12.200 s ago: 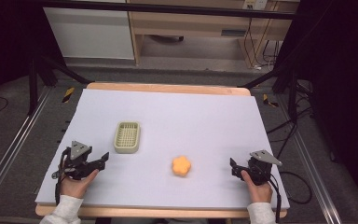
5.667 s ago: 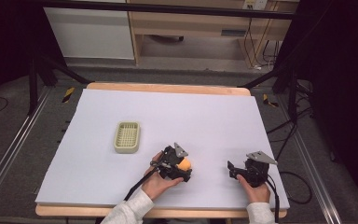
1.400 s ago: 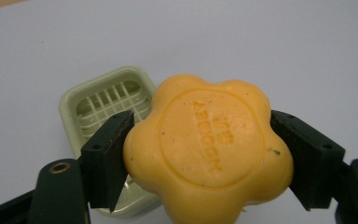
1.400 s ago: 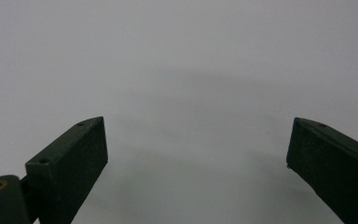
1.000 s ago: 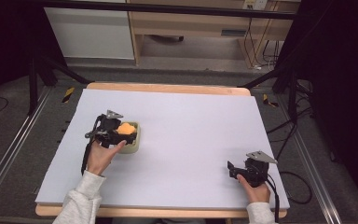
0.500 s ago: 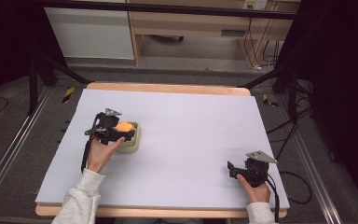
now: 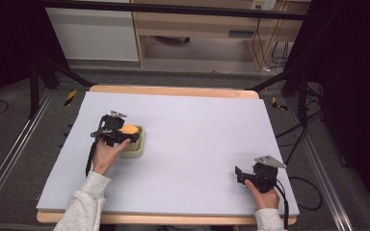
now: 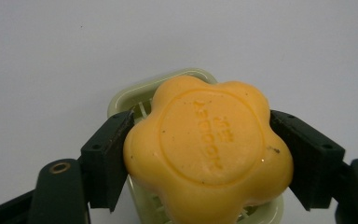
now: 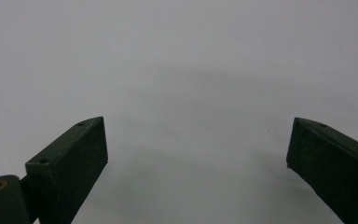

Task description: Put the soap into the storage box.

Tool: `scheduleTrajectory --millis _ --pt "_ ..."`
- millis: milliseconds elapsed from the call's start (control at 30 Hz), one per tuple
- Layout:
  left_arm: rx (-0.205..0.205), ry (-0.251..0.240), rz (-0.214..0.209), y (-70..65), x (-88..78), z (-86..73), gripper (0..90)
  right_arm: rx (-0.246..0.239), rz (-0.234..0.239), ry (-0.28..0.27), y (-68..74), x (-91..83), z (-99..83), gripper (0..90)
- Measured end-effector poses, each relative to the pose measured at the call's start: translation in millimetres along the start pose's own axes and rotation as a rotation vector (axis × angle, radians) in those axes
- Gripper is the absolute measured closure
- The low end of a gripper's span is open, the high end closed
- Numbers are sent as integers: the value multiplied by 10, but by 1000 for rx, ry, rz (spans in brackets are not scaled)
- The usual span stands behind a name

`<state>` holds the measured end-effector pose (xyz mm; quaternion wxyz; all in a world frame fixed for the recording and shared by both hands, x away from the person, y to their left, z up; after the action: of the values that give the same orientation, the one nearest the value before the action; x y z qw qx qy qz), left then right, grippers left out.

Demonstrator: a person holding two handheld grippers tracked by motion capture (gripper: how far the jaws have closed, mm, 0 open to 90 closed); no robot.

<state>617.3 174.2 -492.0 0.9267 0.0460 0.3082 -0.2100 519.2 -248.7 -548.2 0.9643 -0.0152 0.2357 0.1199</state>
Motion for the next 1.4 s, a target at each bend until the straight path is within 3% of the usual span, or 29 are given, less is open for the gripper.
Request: scheduleTrajectory --millis 767,1400 --pt "26 55 9 -5 139 -155 251 -2 0 -1 1 -1 0 56" --pt "20 66 7 -19 187 -218 251 -3 0 -2 1 -2 2 56"
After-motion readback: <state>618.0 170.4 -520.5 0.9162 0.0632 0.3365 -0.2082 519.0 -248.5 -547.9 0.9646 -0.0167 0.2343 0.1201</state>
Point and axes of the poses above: each handheld gripper's, and its own axes: x roughly forward along the jaws, z roughly out of its top, y roughly to its left, the point moved 10 cm from there along x, roughly forward along the jaws, and after that the axes turned 10 degrees about -y, right-handed, at the moved point
